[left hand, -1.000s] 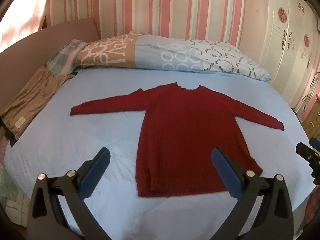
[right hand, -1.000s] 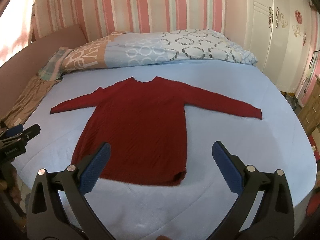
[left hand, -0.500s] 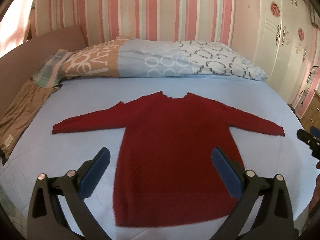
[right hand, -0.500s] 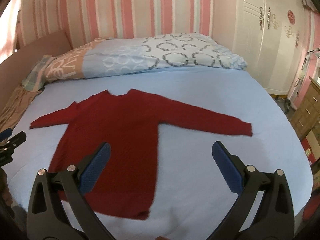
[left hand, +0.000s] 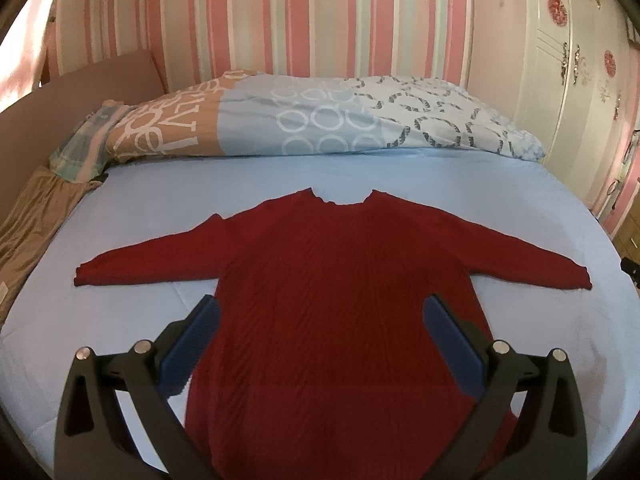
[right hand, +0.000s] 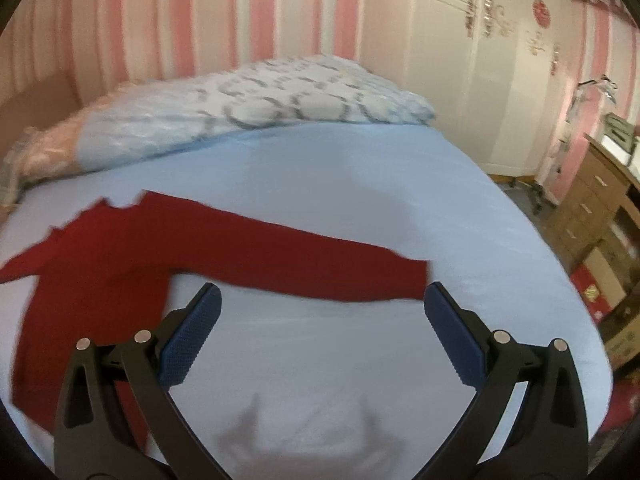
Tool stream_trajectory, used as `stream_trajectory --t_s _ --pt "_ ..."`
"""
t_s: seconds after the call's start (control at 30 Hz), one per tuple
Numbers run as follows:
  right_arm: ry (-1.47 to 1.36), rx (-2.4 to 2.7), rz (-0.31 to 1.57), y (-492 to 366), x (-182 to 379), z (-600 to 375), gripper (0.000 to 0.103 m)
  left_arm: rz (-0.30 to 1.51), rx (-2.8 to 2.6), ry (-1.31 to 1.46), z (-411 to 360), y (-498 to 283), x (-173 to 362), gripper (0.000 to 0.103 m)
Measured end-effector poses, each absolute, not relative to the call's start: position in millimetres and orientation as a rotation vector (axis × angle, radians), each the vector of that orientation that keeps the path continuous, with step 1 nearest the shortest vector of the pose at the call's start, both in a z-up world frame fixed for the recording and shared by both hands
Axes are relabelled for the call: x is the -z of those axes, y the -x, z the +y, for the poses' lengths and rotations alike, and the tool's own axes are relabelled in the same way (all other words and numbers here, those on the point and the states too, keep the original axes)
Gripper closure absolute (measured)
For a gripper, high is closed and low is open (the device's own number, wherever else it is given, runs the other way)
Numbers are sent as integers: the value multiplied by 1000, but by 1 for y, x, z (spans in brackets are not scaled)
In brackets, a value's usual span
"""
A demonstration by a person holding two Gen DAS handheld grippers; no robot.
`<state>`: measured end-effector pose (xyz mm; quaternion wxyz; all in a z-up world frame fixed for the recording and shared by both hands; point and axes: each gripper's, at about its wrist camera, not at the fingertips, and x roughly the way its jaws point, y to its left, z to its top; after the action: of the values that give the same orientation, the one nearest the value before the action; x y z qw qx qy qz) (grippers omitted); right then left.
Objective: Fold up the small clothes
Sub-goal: 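Move the right gripper to the red sweater's sleeve cuff and grasp it, then carry the held sleeve across the sweater body and open the right gripper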
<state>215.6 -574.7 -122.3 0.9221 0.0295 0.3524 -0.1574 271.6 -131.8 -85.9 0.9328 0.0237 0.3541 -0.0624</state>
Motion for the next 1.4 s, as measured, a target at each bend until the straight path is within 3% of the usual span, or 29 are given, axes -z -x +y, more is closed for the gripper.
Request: stream_trajectory --t_s 0.2,0.37,0.47,1.13,1.2,1.23,1.27,1.33,1.4 --pt "-27 352 754 -243 162 -629 3 709 121 -59 -145 -296 105 1" --pt "-94 288 796 -260 198 -661 14 686 150 -33 -157 -328 127 1" --pt "-142 294 811 -267 214 -680 14 698 157 -13 -163 -352 142 1" --pt "-225 312 941 -307 274 -733 27 767 207 -37 -235 -459 209 1" --pt "-231 304 938 -309 274 -733 34 769 213 -27 -241 -462 209 1" --pt "-236 300 935 -310 274 -734 47 768 214 -33 -244 -463 209 1" --pt "-235 302 933 -311 273 -733 53 766 214 -35 -246 -463 209 1" --pt "-247 271 932 -314 269 -732 79 764 220 -37 -250 -464 207 1" --pt "-219 263 937 -317 266 -726 87 762 225 -39 -251 -464 206 1"
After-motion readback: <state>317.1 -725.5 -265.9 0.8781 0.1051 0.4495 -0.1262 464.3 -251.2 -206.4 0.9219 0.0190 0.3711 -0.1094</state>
